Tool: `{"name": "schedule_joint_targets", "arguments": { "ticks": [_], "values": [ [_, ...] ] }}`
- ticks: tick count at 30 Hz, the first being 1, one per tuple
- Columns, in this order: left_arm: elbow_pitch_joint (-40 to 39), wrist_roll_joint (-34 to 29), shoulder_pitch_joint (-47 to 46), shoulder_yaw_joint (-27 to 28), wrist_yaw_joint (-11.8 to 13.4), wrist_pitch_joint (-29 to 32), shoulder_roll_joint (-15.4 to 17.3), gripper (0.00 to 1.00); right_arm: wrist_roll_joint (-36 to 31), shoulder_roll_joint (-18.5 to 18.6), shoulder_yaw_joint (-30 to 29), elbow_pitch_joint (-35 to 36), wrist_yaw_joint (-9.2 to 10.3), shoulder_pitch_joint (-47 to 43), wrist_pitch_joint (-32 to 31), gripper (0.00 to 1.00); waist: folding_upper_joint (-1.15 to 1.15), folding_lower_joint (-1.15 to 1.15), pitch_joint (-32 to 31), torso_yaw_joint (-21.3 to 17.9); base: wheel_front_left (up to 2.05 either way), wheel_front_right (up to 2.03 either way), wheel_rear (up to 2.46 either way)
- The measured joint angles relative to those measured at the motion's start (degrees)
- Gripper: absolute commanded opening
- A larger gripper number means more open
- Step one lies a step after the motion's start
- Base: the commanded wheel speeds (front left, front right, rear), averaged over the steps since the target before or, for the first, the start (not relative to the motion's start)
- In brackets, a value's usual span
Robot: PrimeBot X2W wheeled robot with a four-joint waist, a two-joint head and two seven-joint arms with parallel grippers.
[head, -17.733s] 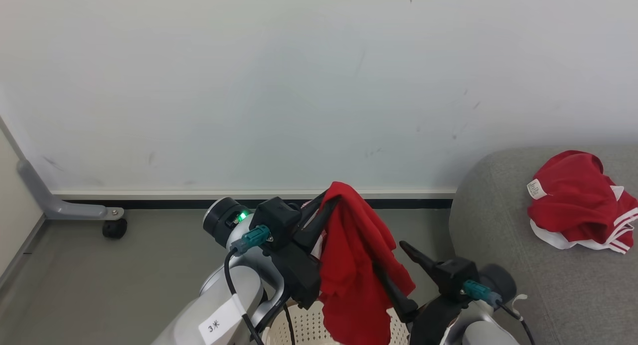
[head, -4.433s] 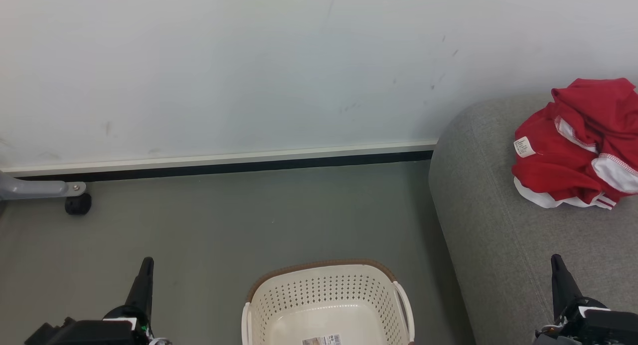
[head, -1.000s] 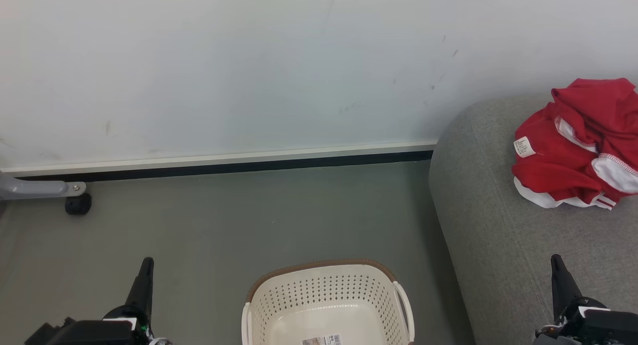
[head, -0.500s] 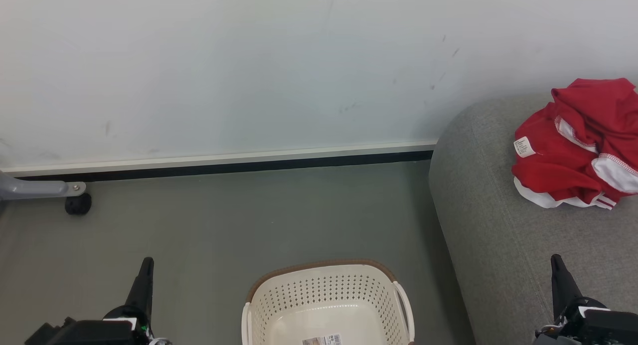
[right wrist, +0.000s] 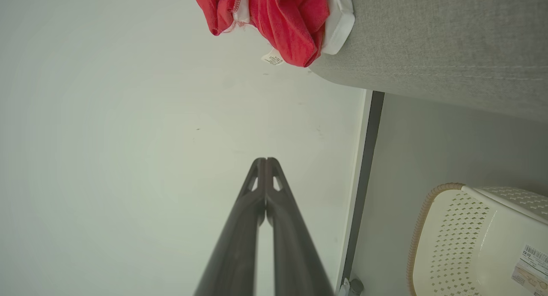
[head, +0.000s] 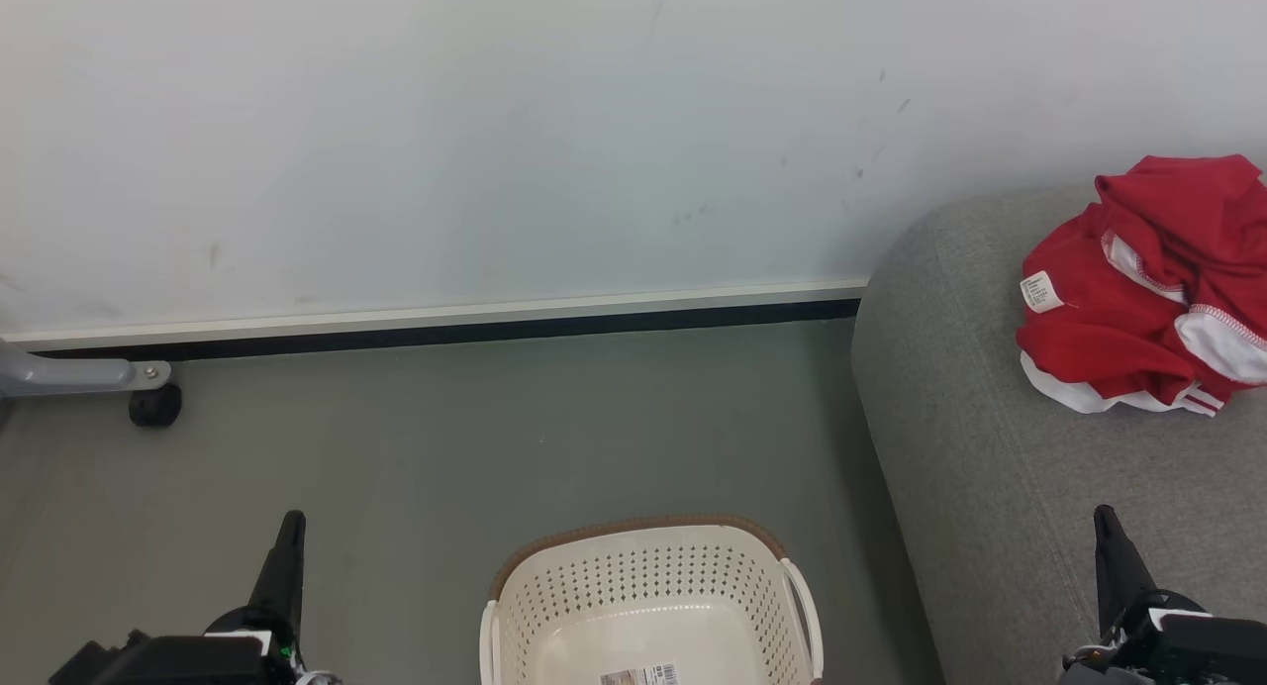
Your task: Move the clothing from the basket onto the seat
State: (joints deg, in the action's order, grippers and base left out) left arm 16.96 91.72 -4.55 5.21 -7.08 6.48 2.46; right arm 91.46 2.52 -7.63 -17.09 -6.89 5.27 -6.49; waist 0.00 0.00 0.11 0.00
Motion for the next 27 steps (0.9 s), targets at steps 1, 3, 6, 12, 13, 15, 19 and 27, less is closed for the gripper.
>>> {"name": "schedule_joint_targets", "arguments": {
  "ticks": [1,3,6,12,13,15,19,27],
  "values": [
    [0.0,0.0,0.0,0.0,0.0,0.0,0.0,0.0,0.0,0.0,0.0,0.0,0.0,0.0,-0.01,0.0,0.0,0.0,0.0,0.0,0.0,0.0,0.0],
    [0.0,0.0,0.0,0.0,0.0,0.0,0.0,0.0,0.0,0.0,0.0,0.0,0.0,0.0,0.0,0.0,0.0,0.0,0.0,0.0,0.0,0.0,0.0],
    [0.0,0.0,0.0,0.0,0.0,0.0,0.0,0.0,0.01,0.0,0.0,0.0,0.0,0.0,0.0,0.0,0.0,0.0,0.0,0.0,0.0,0.0,0.0],
    [-0.01,0.0,0.0,0.0,0.0,0.0,0.0,0.0,0.04,0.0,0.0,0.0,0.0,0.0,0.0,0.0,0.0,0.0,0.0,0.0,0.0,0.0,0.0],
    [-0.01,0.0,0.0,0.0,0.0,0.0,0.0,0.0,0.04,0.0,0.0,0.0,0.0,0.0,0.0,0.0,0.0,0.0,0.0,0.0,0.0,0.0,0.0],
    [-0.01,0.0,0.0,0.0,0.0,0.0,0.0,0.0,0.04,0.0,0.0,0.01,0.0,0.0,0.0,0.0,0.0,0.0,0.0,0.0,0.0,0.0,0.0],
    [-0.01,0.0,0.0,0.0,0.0,0.0,0.0,0.0,0.04,0.0,0.0,0.01,0.0,0.0,0.0,0.0,0.0,0.0,0.0,0.0,0.0,0.0,0.0],
    [-0.01,0.0,0.0,0.0,0.0,0.0,0.0,0.0,0.04,0.0,0.0,0.01,0.0,0.0,0.0,0.0,0.0,0.0,0.0,0.0,0.0,0.0,0.0]
  ]
}}
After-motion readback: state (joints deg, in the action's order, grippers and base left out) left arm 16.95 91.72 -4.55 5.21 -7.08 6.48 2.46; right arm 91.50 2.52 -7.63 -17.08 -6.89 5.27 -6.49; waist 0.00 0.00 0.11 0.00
